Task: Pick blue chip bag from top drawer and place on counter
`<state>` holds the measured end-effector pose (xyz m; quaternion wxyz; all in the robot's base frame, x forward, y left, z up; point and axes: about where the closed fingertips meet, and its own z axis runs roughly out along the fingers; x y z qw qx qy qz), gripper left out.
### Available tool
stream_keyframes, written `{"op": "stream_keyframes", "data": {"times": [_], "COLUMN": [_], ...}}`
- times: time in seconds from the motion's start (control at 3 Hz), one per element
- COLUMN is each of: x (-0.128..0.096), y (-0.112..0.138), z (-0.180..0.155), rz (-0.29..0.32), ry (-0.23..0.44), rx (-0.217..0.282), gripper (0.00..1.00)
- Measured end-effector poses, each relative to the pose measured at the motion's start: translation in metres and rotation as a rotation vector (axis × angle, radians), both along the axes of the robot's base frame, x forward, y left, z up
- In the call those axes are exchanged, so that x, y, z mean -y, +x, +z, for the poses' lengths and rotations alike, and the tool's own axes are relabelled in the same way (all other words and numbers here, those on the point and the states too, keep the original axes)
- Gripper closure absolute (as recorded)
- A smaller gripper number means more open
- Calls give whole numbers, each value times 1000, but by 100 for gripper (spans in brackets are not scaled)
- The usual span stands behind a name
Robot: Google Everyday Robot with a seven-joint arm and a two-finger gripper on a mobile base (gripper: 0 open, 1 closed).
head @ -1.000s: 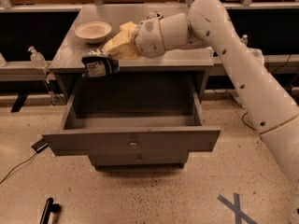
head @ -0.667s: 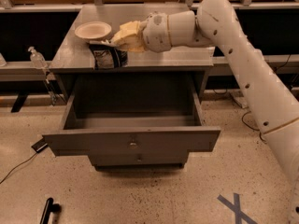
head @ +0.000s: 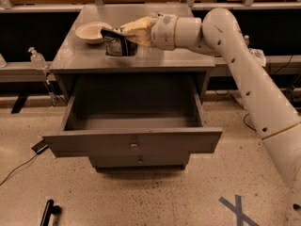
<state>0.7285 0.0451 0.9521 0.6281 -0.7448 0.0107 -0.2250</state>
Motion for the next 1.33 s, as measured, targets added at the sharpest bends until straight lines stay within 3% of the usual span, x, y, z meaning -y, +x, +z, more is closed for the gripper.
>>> {"op": "stream_keyframes", "data": {"times": [0.67, 1.33], "x": [2, 2], "y": [33, 45], "z": [-16, -28], "rz": [-76, -97], "ry": [4, -16], "rx": [121, 175], "gripper": [100, 100]}}
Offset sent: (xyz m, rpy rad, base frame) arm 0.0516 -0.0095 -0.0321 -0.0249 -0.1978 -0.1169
